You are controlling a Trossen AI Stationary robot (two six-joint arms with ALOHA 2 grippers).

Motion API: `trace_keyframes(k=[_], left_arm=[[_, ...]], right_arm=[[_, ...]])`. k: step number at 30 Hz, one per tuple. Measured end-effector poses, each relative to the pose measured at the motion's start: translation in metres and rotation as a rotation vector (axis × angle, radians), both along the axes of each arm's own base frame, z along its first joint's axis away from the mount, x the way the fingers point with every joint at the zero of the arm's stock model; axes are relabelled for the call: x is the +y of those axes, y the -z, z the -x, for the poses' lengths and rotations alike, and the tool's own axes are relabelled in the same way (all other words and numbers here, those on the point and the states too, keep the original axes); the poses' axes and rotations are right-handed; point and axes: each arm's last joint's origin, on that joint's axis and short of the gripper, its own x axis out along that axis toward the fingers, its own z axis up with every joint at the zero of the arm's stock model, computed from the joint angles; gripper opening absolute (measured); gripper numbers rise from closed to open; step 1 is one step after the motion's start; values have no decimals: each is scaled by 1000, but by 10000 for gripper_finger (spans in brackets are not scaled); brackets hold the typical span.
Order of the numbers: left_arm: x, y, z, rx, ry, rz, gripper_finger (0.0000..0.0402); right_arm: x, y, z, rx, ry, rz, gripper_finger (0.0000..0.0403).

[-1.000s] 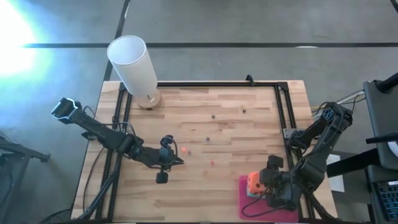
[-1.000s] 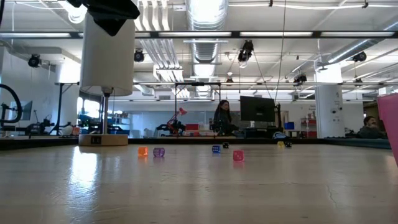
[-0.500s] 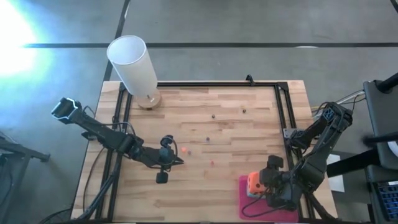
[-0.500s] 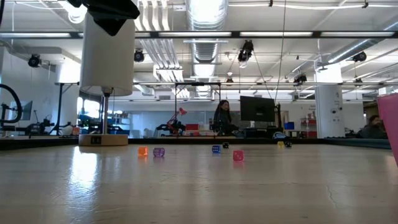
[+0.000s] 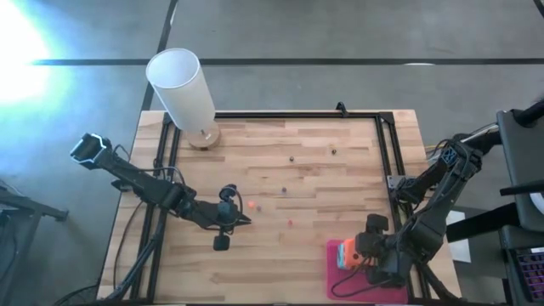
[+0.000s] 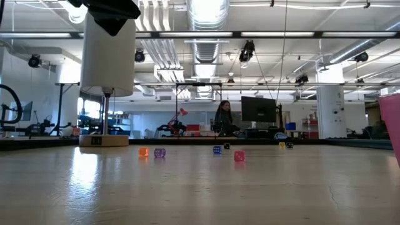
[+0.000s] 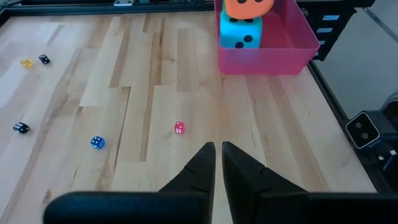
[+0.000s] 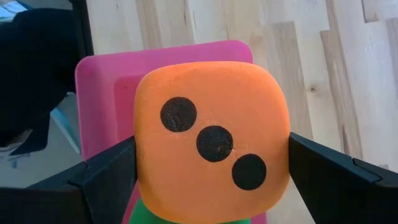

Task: Pick & Place Dice
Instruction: Put the large orange die into the bin

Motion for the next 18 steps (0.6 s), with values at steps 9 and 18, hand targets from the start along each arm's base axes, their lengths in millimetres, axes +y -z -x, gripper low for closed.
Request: trace_keyframes(k=[9,18], left_arm=[[0,0,0,0,0,0,36],[0,0,0,0,0,-1,36]], right_arm=[[-1,0,-1,-29,-9,29,395],[-1,0,-1,-29,17,21,399]])
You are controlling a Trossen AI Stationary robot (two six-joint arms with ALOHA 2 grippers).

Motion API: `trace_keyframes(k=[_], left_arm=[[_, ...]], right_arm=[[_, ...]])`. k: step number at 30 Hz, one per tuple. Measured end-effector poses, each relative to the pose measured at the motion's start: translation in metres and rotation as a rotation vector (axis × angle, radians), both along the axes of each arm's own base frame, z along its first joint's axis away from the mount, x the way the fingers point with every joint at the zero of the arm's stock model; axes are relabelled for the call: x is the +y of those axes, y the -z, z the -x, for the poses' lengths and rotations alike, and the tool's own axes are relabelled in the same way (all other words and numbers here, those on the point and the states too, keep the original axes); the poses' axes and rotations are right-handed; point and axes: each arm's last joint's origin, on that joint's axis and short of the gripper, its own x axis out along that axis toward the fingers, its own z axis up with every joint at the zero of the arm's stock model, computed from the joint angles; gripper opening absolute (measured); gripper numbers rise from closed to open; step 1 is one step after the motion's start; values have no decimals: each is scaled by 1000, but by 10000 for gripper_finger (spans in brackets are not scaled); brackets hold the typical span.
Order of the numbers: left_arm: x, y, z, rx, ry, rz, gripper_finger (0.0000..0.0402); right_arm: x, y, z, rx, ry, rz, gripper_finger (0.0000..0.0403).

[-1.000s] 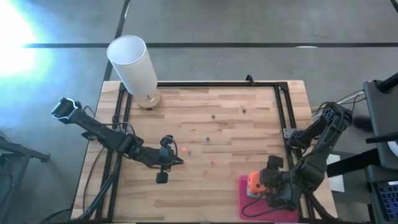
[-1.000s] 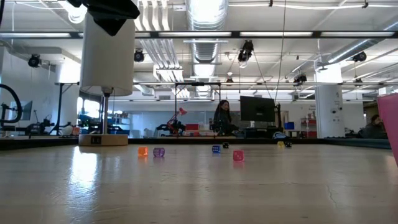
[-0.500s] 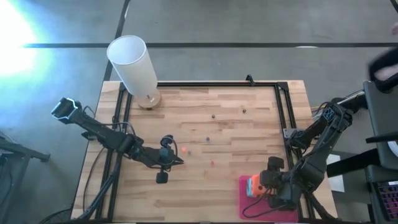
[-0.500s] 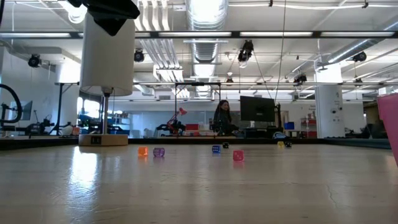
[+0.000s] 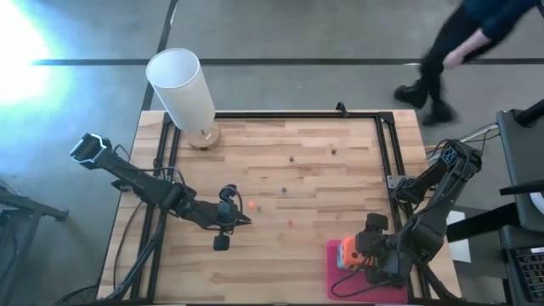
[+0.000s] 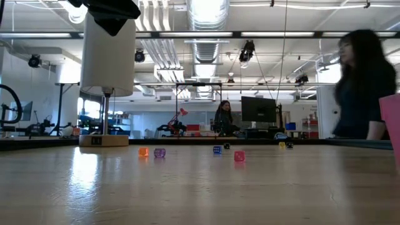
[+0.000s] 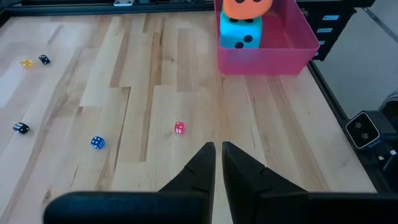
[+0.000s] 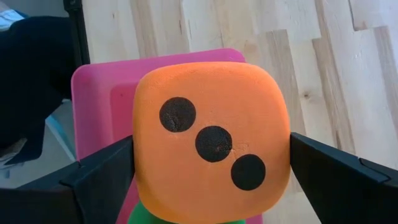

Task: Pick & Place Dice
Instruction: Put the large orange die into the bin

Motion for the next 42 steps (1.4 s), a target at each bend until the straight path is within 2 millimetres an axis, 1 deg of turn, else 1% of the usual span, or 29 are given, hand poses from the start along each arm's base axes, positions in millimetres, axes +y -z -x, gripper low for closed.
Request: trace_keyframes(k=[13,17,20,23,25,31,42], left_arm=[[0,0,0,0,1,-2,36],[0,0,0,0,1,-2,36],[0,0,0,0,1,-1,36],[0,0,0,0,1,-1,36],[0,0,0,0,1,-2,36],[0,0,0,0,1,-1,36],[0,0,0,-1,1,-1,36]], right_arm=[[1,0,0,-3,-6,-9,398],[1,0,0,0,24,-23,378],[1,0,0,1,-4,-13,357],[2,0,0,-1,-8,-14,349],[2,0,0,-5,-7,-18,354],[2,0,-1,-4,-2,-17,394],[2,0,-1,-7,-1,-15,399]])
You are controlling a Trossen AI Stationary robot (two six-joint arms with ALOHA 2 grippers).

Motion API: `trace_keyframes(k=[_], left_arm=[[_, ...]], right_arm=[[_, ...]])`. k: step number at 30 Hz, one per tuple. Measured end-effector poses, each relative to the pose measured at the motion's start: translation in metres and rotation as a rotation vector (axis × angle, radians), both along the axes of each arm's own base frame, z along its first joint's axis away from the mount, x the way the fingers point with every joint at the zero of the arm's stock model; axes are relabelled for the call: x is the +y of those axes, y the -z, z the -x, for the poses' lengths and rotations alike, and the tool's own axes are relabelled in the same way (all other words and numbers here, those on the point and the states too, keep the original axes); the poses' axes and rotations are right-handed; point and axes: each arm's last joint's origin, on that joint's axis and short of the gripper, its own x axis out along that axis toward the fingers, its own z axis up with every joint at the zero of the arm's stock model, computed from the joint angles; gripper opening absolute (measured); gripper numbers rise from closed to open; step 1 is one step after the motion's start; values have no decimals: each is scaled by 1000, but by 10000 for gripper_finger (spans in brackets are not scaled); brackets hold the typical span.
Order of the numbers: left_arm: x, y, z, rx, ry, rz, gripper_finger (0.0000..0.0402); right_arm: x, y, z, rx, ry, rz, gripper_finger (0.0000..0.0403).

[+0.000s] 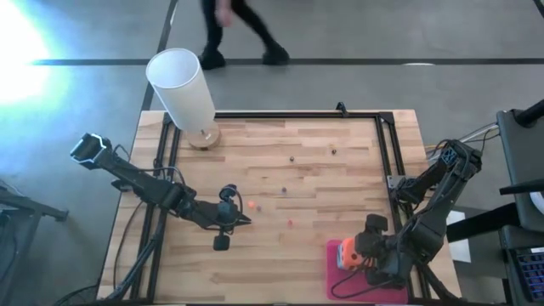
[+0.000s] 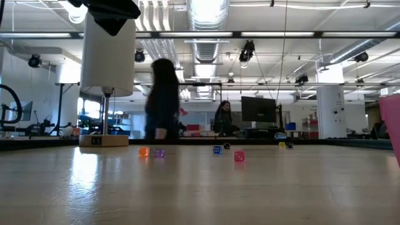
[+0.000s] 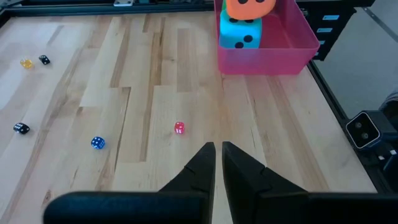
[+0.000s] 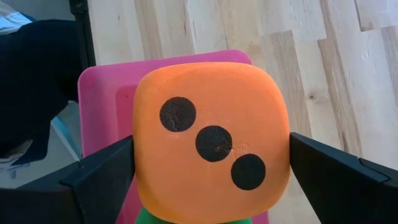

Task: Pick & Place Dice
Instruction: Put the large orange die into the bin

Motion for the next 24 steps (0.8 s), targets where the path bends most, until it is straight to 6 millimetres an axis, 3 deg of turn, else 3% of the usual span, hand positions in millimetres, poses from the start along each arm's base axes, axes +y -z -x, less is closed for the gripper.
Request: trace_keyframes(k=[19,24], left_arm=[[0,0,0,0,0,0,36],[0,0,0,0,0,1,36]], right_arm=[[-1,-1,0,-22,37,-6,400],[-1,-1,0,-23,21,1,382]])
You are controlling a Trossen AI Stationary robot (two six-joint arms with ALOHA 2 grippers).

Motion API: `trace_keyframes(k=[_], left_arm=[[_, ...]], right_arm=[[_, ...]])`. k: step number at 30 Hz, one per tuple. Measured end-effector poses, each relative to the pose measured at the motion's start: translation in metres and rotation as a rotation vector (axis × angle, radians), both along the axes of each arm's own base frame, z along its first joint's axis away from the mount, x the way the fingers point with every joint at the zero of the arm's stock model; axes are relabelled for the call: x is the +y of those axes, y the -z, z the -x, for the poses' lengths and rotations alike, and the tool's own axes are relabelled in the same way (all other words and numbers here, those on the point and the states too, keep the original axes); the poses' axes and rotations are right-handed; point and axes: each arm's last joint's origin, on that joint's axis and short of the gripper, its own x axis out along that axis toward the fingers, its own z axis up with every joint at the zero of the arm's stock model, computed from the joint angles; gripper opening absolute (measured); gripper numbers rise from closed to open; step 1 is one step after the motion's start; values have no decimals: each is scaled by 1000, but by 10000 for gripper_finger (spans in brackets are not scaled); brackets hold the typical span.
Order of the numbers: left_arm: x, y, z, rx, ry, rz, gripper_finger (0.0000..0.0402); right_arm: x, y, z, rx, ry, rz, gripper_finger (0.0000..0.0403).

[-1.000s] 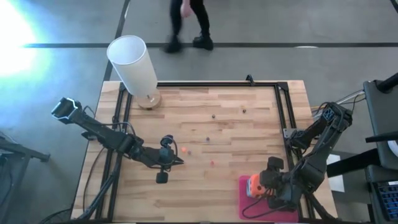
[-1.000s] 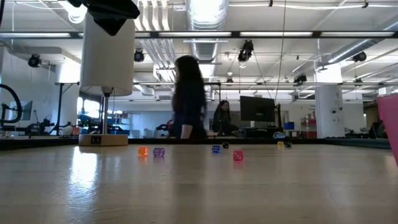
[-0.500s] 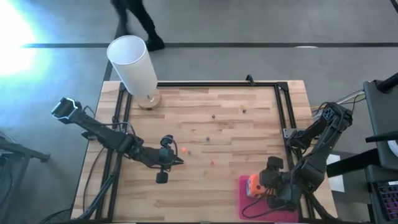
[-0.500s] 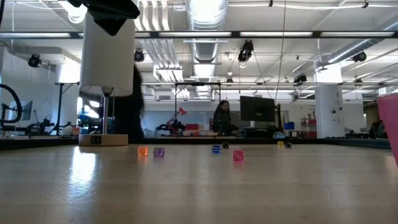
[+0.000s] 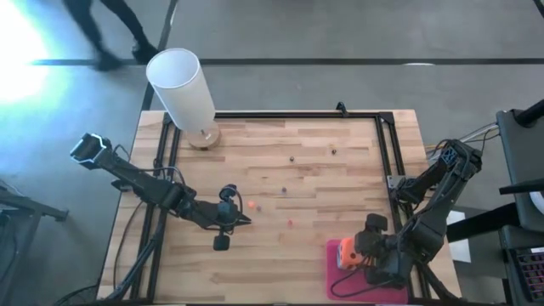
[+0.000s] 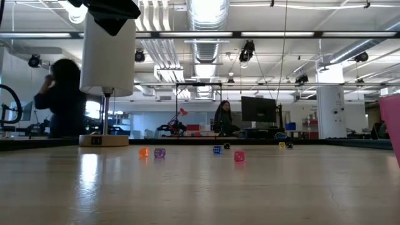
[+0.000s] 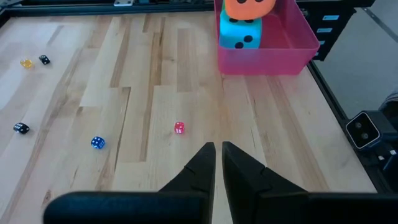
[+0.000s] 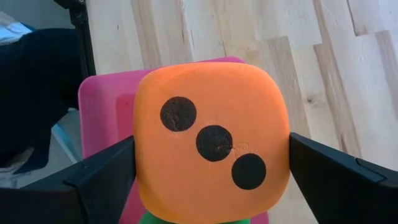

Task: Pick & Place Dice
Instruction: Put the large orange die into the bin

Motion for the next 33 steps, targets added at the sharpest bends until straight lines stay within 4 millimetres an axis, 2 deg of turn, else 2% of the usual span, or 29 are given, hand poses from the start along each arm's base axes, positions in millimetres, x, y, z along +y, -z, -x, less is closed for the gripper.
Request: trace_keyframes(k=[7,33], left_arm=[[0,0,0,0,0,0,36],[0,0,0,0,0,0,36]], right_arm=[[0,0,0,0,-8,2,346],[0,0,0,-2,-12,2,357]])
